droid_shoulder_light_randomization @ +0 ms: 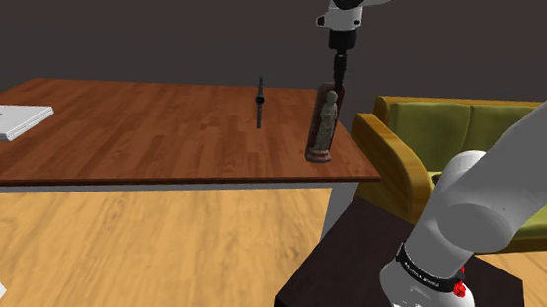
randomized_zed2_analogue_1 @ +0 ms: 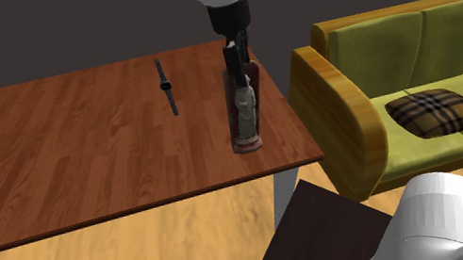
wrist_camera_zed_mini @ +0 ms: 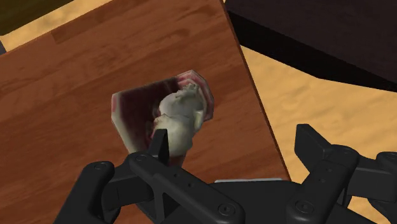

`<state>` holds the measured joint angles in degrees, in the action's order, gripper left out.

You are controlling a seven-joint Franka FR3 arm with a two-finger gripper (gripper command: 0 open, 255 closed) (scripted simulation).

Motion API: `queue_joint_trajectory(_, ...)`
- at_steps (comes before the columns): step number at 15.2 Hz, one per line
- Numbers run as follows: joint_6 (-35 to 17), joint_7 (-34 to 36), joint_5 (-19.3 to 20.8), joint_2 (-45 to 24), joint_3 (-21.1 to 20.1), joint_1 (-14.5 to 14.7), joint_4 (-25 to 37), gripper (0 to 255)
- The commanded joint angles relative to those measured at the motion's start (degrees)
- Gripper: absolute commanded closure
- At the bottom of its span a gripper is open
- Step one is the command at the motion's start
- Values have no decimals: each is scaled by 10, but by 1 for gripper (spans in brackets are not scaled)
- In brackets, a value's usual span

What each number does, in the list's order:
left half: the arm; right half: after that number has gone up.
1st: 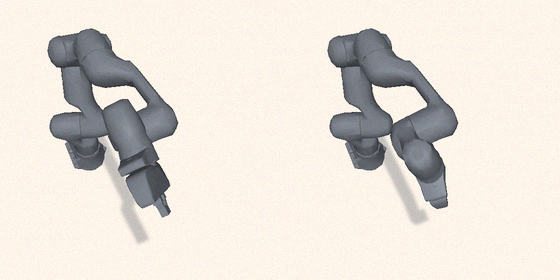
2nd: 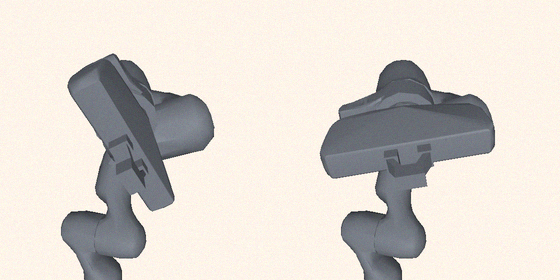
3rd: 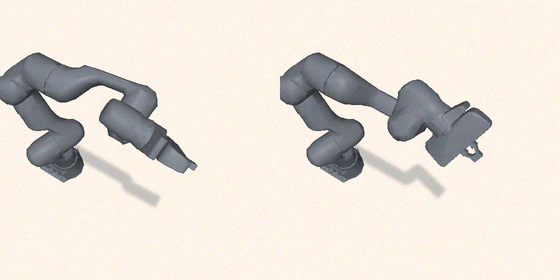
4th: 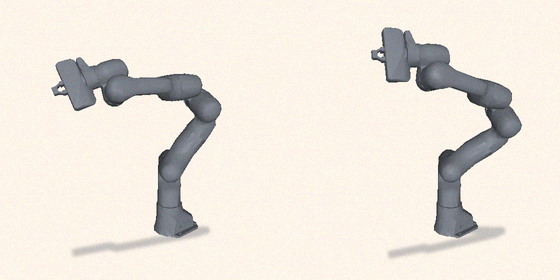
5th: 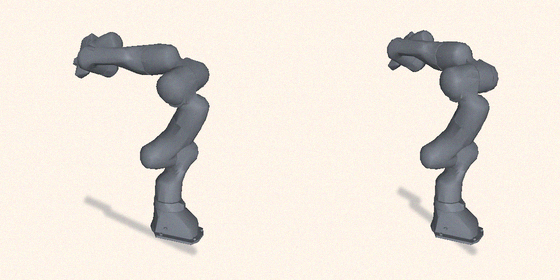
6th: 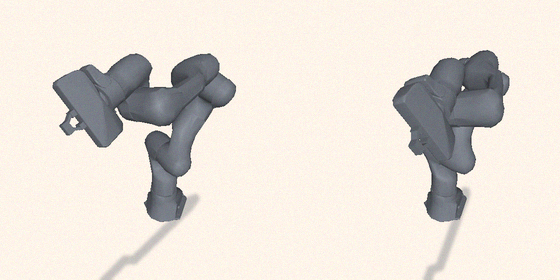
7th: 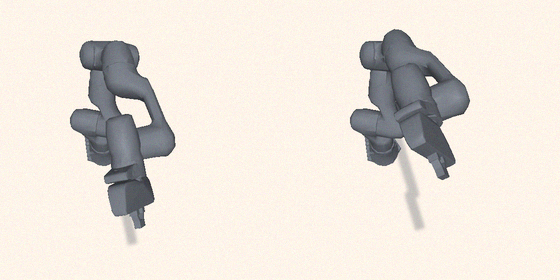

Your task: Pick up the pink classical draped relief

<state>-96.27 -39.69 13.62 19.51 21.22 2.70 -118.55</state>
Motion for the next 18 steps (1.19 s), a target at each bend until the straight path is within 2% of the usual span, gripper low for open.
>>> queue_joint_trajectory(1,-15,-47,-8,-46,21,4,38,0)
queue_joint_trajectory(4,-26,-98,-23,-97,40,5,82,0)
queue_joint_trajectory(11,-84,-93,-21,-100,43,2,27,0)
queue_joint_trajectory(13,-84,-93,-21,-100,43,2,27,0)
queue_joint_trajectory(14,-85,-93,-21,-101,43,2,27,255)
queue_joint_trajectory(18,-85,-93,-21,-101,43,2,27,255)
